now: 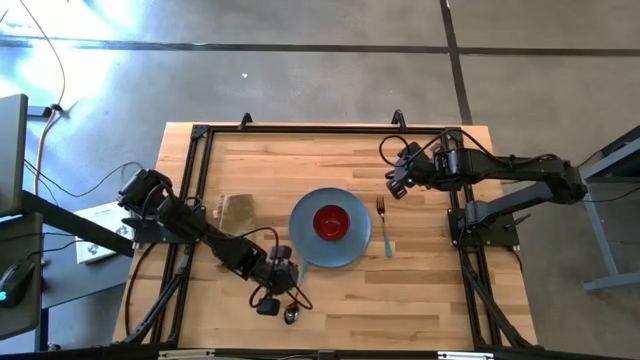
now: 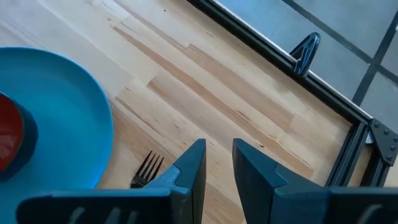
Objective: Set table place
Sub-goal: Put the blue spoon into the black bowl
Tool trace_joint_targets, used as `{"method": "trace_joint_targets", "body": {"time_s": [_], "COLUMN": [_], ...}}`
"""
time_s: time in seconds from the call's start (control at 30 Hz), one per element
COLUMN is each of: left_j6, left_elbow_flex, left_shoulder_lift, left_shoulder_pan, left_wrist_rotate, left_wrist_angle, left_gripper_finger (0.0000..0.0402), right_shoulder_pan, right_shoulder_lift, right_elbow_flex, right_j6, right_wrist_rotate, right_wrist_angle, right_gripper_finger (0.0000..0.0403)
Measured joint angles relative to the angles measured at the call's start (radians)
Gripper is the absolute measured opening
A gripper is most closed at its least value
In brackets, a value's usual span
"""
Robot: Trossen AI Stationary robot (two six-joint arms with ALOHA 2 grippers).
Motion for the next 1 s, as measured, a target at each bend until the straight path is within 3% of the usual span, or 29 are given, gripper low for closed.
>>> {"method": "trace_joint_targets", "body": {"time_s": [0.23,0.67,1.0], "left_j6": [0.162,0.279,0.348], "left_elbow_flex": [0.007,0.085,0.158], "left_shoulder_lift": [0.033,0.178,0.2], "left_shoulder_pan": [-0.006,-0.065,-0.029], "left_wrist_rotate": [-0.021,-0.065,-0.193], "left_wrist_angle": [0.135,0.114,0.027], "left_gripper_finger": [0.0,0.0,0.0], "right_shoulder_pan": [0.0,0.001,0.001], "right_shoulder_lift": [0.0,0.003,0.003], "right_elbow_flex": [0.0,0.0,0.0], "right_j6": [0.07,0.208,0.218], "right_wrist_rotate": [0.028,-0.026,-0.061], "right_wrist_angle": [0.002,0.003,0.007], "right_gripper_finger": [0.0069,0.0069,0.0069]}}
